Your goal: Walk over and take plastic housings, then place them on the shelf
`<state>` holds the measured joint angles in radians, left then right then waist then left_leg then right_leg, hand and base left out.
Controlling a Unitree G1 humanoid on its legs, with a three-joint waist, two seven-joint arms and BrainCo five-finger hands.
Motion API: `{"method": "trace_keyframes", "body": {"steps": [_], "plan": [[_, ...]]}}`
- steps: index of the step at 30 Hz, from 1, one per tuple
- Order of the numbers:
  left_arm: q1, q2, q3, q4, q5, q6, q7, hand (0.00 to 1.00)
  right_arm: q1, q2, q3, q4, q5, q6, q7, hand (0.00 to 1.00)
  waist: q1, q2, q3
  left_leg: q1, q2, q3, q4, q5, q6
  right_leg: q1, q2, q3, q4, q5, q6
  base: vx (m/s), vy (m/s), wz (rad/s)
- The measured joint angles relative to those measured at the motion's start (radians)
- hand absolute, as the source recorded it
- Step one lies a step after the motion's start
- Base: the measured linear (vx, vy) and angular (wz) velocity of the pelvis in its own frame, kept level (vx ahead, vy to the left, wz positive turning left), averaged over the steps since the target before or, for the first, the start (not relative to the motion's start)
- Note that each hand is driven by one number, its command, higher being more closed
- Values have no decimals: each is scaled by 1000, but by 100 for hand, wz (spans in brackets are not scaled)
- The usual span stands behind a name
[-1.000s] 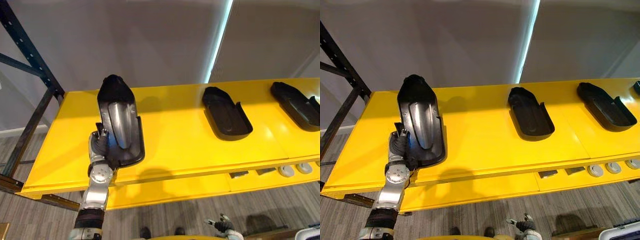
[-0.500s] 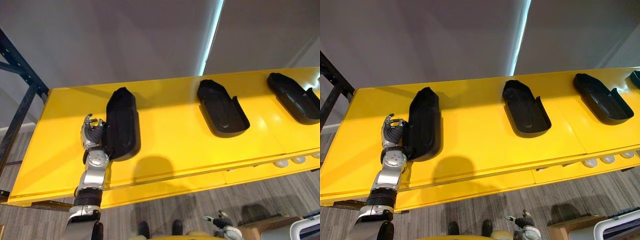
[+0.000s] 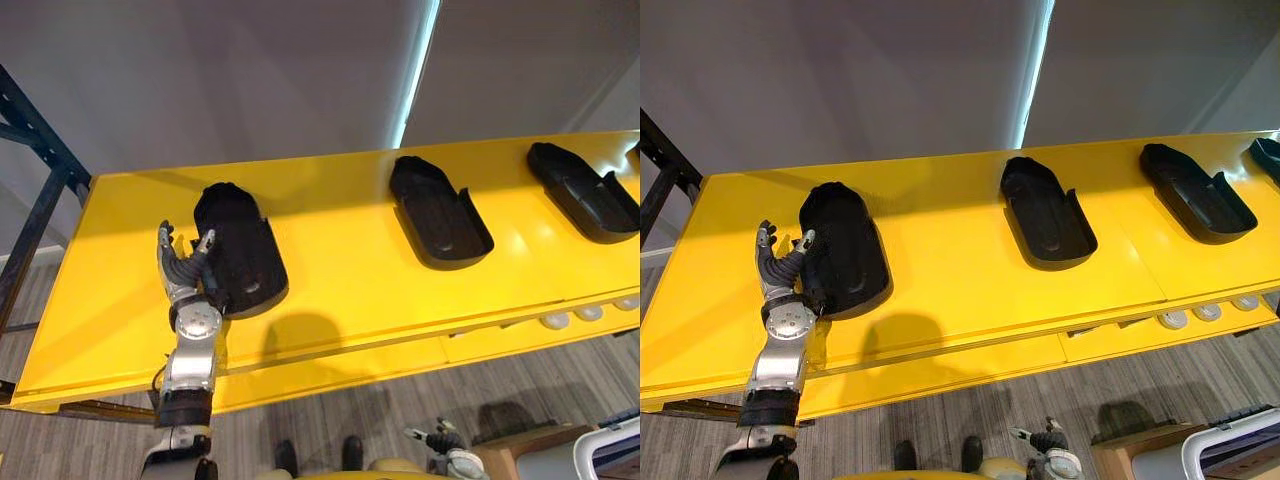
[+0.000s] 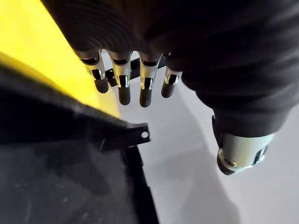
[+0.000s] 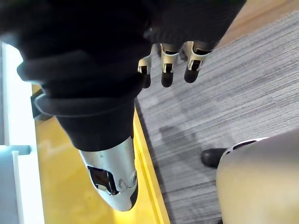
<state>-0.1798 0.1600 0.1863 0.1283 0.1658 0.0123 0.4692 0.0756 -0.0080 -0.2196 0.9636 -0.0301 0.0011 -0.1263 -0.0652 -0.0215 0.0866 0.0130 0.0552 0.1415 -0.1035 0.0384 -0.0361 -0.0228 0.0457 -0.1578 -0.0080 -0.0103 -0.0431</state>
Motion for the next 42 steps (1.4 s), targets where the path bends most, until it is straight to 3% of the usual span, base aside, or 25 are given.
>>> {"method": "trace_keyframes", "body": {"steps": [7,11,12,19,28,42], "plan": [[145,-37,-31,-329,-76,-113,-33,0,9,-8,-18,6,2,-3,3,0,26,6,4,-16,9,-20,0,0,0,0,1,1,4,-6,10,13,10,8],[258,-47,-45,-457,-74,-150,-42,0,9,-14,-17,22,3,-16,10,0,28,9,6,-19,10,-33,0,0,0,0,3,29,9,-10,14,29,27,11],[280,-54,-51,-477,-73,-153,-50,100,9,-16,-17,25,4,-18,15,0,30,10,6,-19,10,-34,0,0,0,1,3,30,9,-11,15,13,15,4],[429,-84,-191,-524,-12,-157,-124,100,12,-20,-7,33,20,-23,19,0,53,10,6,-18,8,-38,0,0,0,3,2,37,14,-20,28,2,6,1],[446,-52,-319,-362,96,-152,-245,100,10,-16,34,29,19,-23,16,0,54,11,0,1,-1,-30,0,0,0,17,-1,46,15,-26,37,-5,16,-2],[442,-24,-393,-270,243,-147,-252,100,6,-9,34,28,9,-20,4,0,50,9,-4,0,-9,-11,0,-7,9,20,-13,56,-18,-11,36,33,16,-2]]}}
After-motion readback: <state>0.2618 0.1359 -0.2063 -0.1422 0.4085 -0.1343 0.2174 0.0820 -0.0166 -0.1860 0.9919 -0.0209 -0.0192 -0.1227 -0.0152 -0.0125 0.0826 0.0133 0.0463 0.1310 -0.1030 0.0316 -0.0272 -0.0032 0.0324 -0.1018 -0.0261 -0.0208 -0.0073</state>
